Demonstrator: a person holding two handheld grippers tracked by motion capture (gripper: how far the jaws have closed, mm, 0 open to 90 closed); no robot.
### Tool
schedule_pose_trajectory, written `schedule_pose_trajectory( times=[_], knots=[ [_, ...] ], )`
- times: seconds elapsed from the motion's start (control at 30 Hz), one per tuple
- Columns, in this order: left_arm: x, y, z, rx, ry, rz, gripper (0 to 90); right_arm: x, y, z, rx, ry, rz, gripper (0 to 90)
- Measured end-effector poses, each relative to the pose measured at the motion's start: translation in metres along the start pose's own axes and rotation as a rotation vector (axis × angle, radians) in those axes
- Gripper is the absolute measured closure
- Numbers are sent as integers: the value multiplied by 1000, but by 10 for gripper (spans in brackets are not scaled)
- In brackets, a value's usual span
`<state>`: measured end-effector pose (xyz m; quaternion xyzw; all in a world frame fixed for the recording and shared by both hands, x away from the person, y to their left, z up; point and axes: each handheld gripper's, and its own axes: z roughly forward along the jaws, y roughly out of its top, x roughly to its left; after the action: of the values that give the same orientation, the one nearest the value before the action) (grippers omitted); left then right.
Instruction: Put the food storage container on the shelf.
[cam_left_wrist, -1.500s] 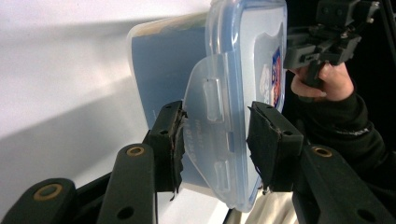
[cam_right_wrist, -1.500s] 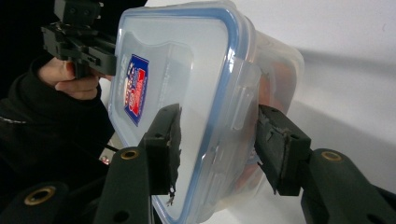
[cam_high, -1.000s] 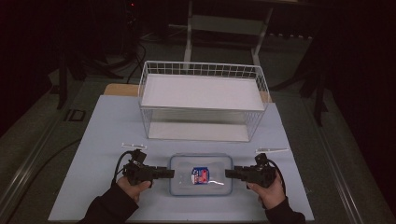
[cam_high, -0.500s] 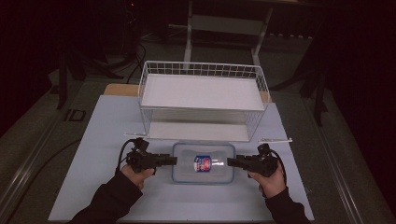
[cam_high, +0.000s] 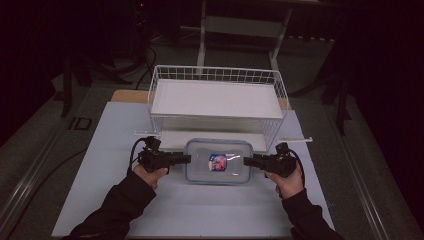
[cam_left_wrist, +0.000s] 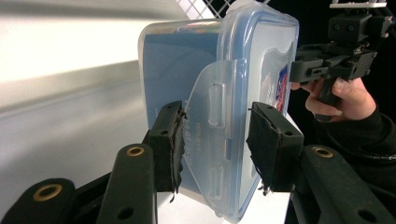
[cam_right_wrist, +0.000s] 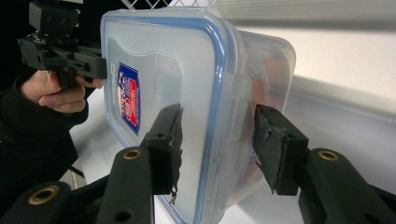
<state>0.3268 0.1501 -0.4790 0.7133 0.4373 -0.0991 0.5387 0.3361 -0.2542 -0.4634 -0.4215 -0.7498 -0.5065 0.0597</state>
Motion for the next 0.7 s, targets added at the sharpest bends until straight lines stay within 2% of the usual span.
schedule_pose_trajectory(
  times=[0.27, 0.47, 0.7],
  knots=[
    [10, 8, 11, -39, 17, -1, 560, -14, 11, 5, -30, -9, -12, 532],
    [20, 10, 19, -81, 37, 22, 558, -27, 12, 12, -52, -10, -23, 531],
    [31, 16, 28, -106, 61, -2, 555, -40, 19, 22, -68, -30, -17, 522]
  ],
)
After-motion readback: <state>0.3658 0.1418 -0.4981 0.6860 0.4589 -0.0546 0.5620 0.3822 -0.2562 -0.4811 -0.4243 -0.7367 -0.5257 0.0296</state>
